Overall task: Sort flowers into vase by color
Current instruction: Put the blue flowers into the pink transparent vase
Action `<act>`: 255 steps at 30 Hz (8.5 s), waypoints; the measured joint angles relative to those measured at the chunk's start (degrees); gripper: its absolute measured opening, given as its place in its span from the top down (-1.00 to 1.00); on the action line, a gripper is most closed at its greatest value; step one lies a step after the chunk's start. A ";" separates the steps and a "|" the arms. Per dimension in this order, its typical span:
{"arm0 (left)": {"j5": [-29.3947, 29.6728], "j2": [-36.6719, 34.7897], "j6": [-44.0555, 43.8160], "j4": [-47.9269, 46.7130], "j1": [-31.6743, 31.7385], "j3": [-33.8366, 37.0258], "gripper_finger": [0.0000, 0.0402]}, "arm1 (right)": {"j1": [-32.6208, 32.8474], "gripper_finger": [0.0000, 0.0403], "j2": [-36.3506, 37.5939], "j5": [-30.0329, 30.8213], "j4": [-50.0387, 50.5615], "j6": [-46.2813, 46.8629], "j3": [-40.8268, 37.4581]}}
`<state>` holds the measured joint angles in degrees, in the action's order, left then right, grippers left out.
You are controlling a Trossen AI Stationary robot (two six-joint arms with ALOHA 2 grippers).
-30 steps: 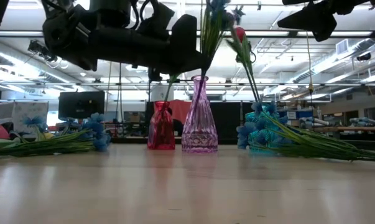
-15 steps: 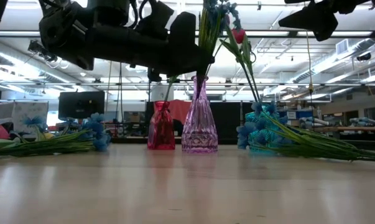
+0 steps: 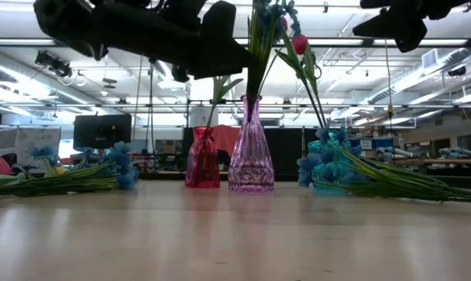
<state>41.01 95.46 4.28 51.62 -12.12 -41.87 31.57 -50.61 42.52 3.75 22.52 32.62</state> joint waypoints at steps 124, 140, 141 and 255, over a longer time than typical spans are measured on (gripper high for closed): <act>0.70 15.41 -3.37 25.27 -17.82 -10.08 0.46 | 0.17 -0.04 -38.15 -17.66 -30.88 -3.61 14.64; 19.41 7.30 15.41 24.29 -24.16 -8.40 0.47 | 3.32 -0.35 -22.03 -7.80 -17.75 -5.68 14.64; 21.26 6.58 16.84 24.42 -24.58 -8.39 0.47 | 3.84 -0.35 -21.29 -7.08 -16.71 -5.08 14.64; -84.02 9.05 6.74 38.25 18.96 -11.37 0.48 | 1.83 -0.35 -22.93 5.39 -7.87 4.90 14.58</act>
<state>-43.00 104.51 11.02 89.86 6.84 -53.23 33.41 -73.54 47.90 -4.12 27.42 47.20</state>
